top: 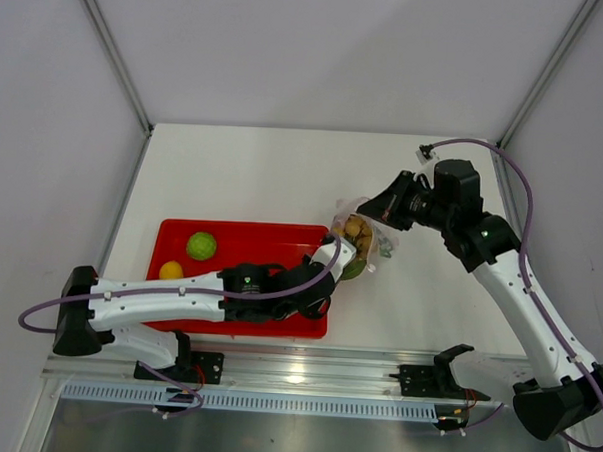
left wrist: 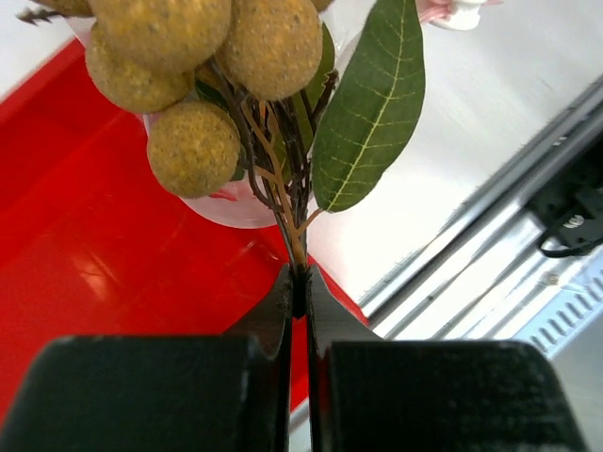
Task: Place the food in the zip-top bag and seal the zipper
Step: Place the fake fruit in the zipper food storage bag.
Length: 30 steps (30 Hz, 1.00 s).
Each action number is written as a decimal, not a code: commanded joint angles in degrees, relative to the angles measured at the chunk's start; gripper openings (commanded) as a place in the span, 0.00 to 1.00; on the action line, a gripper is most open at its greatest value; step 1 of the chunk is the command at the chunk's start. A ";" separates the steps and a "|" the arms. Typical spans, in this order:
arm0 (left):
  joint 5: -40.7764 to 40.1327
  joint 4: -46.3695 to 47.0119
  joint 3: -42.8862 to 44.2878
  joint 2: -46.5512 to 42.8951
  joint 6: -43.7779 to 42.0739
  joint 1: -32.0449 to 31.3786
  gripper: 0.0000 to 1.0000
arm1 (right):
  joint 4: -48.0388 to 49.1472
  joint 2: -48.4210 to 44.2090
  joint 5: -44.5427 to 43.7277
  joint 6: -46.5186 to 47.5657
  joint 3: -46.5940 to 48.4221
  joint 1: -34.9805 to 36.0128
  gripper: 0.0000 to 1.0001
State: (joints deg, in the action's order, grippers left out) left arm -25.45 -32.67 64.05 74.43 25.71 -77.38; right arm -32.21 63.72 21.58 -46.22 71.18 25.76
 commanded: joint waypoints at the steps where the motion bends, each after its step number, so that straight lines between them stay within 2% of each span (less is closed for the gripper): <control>1: -5.73 1.64 1.34 -2.80 -5.23 -1.27 0.01 | 0.14 0.43 1.27 2.79 3.09 -0.01 0.00; 5: -5.22 3.66 0.54 -4.04 -7.96 -1.45 0.00 | -0.14 0.70 1.53 4.20 2.56 0.17 0.00; 12: 2.06 5.42 0.55 -3.24 -11.56 -1.45 0.01 | -0.66 2.72 3.64 7.72 3.88 1.66 0.00; 20: 11.73 4.02 0.72 -0.44 -8.49 1.71 0.01 | 1.09 0.79 7.50 9.04 4.76 2.98 0.00; 26: 12.44 -2.75 5.37 4.49 -4.02 5.57 0.01 | 0.48 -0.35 9.00 9.30 3.97 4.12 0.00; 30: 13.59 -4.33 8.19 6.42 -5.14 6.63 0.00 | -0.75 -0.97 8.74 9.39 3.97 5.09 0.00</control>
State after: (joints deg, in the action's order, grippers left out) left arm -13.23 -35.57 68.01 80.36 19.90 -71.53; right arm -34.24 65.23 27.73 -37.41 72.90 29.82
